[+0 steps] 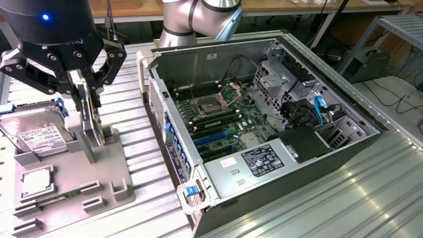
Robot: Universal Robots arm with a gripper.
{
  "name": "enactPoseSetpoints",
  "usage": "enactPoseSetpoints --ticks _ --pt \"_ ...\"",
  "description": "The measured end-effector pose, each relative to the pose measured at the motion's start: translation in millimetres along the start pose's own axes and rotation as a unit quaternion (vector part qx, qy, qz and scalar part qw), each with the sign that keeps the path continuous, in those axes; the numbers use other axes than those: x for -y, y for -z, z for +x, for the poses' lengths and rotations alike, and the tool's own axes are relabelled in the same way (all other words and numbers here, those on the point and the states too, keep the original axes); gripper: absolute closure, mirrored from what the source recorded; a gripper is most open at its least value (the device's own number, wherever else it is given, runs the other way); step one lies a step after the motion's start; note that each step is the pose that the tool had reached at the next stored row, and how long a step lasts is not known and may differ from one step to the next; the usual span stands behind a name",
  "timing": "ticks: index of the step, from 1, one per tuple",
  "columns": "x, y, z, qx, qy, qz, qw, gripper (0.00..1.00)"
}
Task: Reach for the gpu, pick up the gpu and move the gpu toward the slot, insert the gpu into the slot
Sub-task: 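Pick up the gpu and move the gpu toward the slot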
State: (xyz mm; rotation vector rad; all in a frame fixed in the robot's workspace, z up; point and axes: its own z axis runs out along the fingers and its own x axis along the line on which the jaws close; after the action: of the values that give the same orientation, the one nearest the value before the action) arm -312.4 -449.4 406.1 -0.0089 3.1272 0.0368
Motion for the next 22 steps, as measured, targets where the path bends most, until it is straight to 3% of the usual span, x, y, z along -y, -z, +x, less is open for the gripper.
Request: enactPoseSetpoints --ticks 22 --pt "-0.4 17.3 -0.2 0.0 0.0 0.0 1.0 0.73"
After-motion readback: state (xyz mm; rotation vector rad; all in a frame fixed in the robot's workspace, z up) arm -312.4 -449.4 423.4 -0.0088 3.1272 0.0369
